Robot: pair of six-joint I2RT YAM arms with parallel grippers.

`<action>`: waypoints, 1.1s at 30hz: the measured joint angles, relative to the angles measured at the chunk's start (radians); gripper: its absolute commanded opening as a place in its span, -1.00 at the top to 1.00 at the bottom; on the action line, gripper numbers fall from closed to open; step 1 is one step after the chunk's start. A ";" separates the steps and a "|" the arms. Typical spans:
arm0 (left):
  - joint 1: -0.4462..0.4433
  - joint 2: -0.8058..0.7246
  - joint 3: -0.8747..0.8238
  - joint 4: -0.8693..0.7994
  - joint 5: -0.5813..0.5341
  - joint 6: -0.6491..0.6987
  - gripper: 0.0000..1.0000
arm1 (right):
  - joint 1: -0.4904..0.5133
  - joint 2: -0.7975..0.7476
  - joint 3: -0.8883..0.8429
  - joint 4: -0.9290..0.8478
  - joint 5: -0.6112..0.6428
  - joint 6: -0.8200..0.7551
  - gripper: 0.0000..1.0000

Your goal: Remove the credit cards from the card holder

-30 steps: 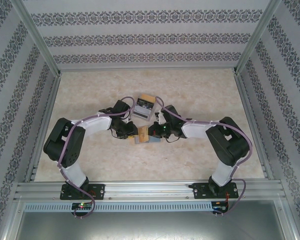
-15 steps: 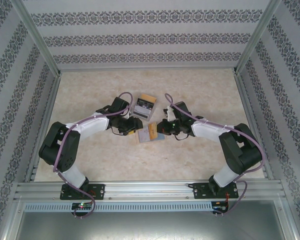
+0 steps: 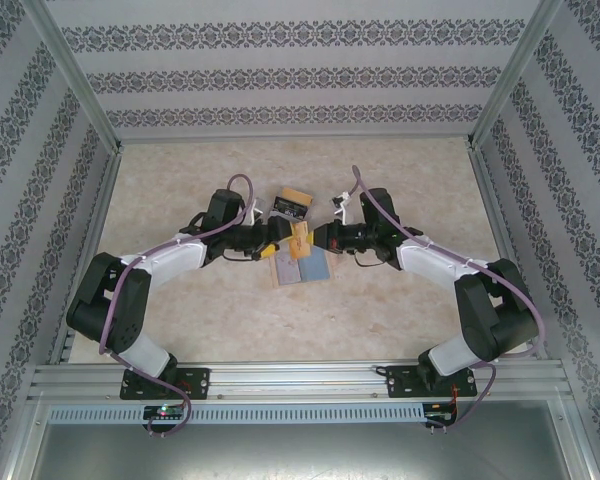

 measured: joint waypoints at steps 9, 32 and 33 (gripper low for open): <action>0.012 -0.003 0.000 0.201 0.106 -0.079 0.43 | -0.036 0.007 0.030 0.156 -0.114 0.140 1.00; 0.030 -0.059 -0.001 0.249 0.114 -0.148 0.63 | -0.018 0.097 0.042 0.396 -0.128 0.373 1.00; 0.030 -0.061 0.004 0.225 0.103 -0.137 0.49 | -0.018 0.098 0.042 0.394 -0.125 0.372 1.00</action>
